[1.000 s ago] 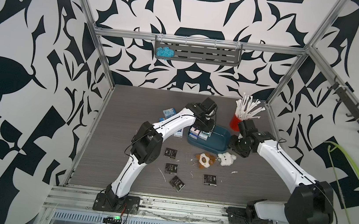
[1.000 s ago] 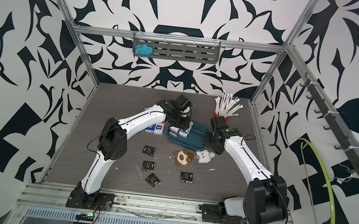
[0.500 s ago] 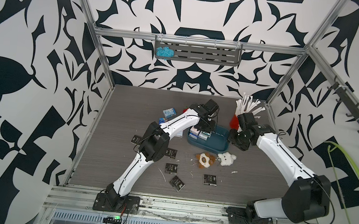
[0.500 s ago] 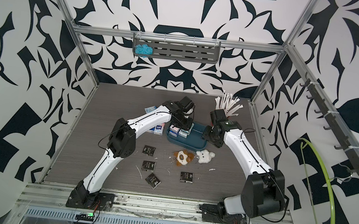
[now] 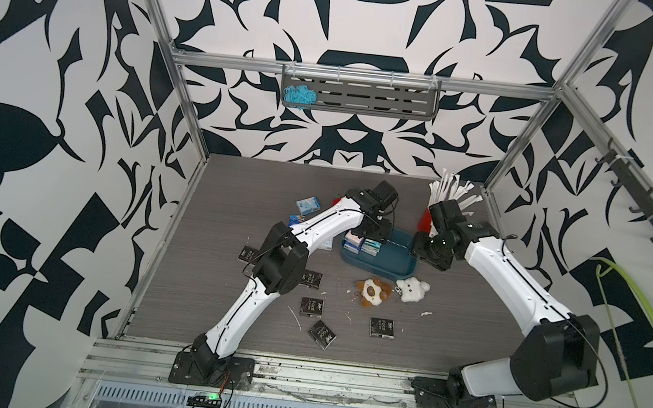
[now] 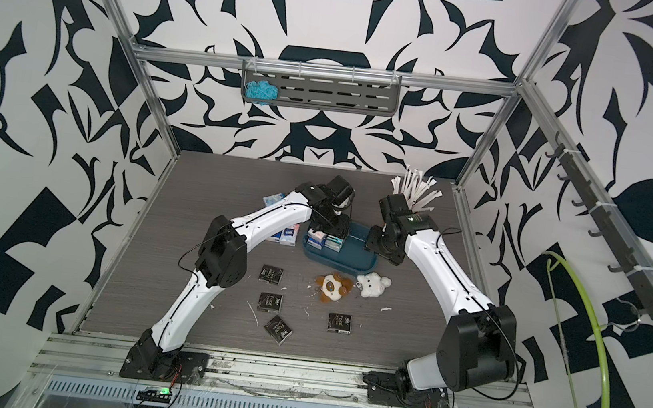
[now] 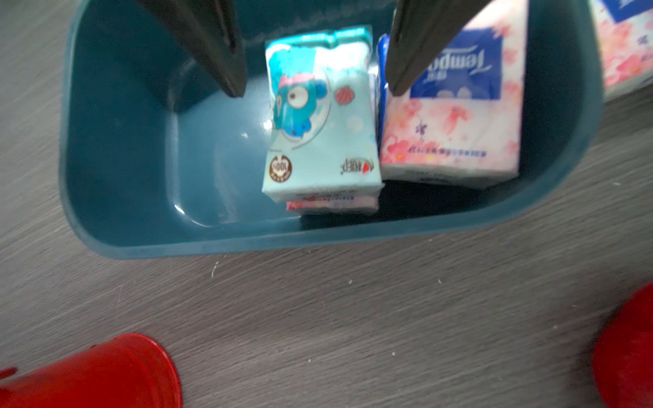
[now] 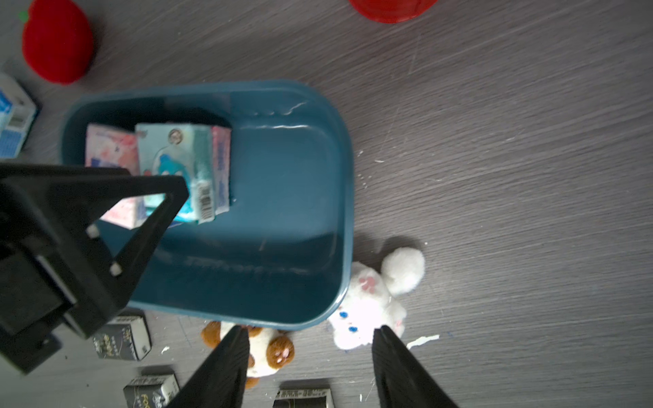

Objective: Put the pocket tissues into the storage box
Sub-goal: Place the pocket tissues in the storage box, then pick up the pocket tissues from the center of the board.

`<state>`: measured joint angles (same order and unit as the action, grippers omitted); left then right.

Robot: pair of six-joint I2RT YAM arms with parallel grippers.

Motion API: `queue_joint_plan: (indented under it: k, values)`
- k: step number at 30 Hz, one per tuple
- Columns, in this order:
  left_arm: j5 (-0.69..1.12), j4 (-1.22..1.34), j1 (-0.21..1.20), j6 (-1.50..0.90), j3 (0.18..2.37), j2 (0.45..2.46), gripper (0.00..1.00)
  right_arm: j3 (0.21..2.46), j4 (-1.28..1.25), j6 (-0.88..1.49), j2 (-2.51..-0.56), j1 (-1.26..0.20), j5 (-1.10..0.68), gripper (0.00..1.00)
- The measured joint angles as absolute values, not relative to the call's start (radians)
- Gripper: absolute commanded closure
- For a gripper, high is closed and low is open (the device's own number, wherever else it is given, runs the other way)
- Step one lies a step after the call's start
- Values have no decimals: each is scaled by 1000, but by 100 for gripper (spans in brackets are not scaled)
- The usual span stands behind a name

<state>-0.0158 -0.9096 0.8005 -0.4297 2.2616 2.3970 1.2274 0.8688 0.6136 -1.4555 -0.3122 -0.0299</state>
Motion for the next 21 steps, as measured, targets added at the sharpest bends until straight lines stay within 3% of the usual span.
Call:
queue_joint_plan:
  k: [6, 14, 21]
  values:
    - [-19, -883, 789, -440, 2143, 2257, 29, 1325, 890, 610, -1520, -468, 16, 38]
    - [-22, -751, 680, -484, 1732, 1899, 28, 1489, 871, 628, -1713, -628, 39, 38]
    - [-49, -709, 532, -506, 1390, 1723, 27, 1712, 854, 635, -1949, -710, 40, 38]
